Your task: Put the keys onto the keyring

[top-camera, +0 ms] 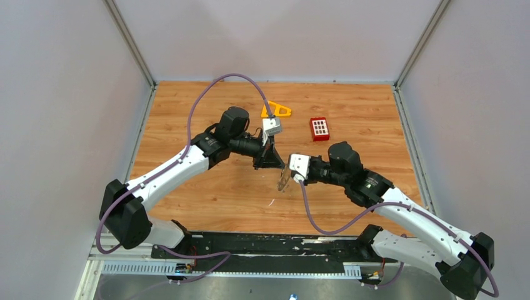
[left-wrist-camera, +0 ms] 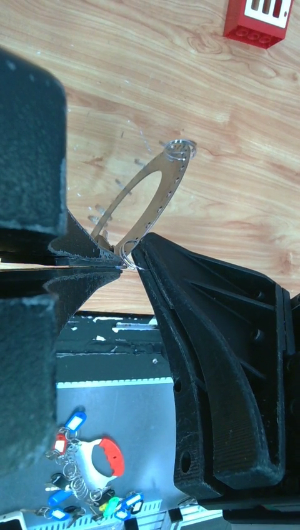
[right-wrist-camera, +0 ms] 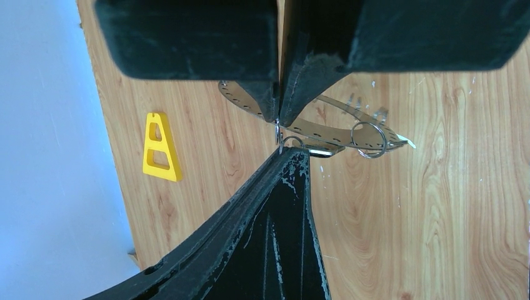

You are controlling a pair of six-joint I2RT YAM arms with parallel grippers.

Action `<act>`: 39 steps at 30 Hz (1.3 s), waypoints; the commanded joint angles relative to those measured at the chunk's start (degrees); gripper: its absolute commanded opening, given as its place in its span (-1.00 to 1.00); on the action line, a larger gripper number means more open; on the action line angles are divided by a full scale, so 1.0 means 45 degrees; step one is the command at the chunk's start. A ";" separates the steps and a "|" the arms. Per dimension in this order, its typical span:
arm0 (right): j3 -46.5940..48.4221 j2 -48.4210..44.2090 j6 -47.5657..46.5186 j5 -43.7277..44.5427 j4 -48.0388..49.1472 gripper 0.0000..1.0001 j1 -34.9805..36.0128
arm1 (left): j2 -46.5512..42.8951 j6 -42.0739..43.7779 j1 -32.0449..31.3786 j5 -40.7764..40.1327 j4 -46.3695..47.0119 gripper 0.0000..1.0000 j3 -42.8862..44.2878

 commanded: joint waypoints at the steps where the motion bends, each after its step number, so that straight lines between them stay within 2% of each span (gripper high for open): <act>1: 0.0176 0.0049 -0.0072 -0.0098 0.0539 -1.00 0.0147 | -0.0050 0.0207 -0.0049 0.0159 0.0542 -1.00 0.0359; 39: 0.0254 0.0073 -0.0078 -0.0286 0.0292 -1.00 0.0280 | 0.0128 0.0953 -0.0113 -0.0435 0.0340 -1.00 0.0651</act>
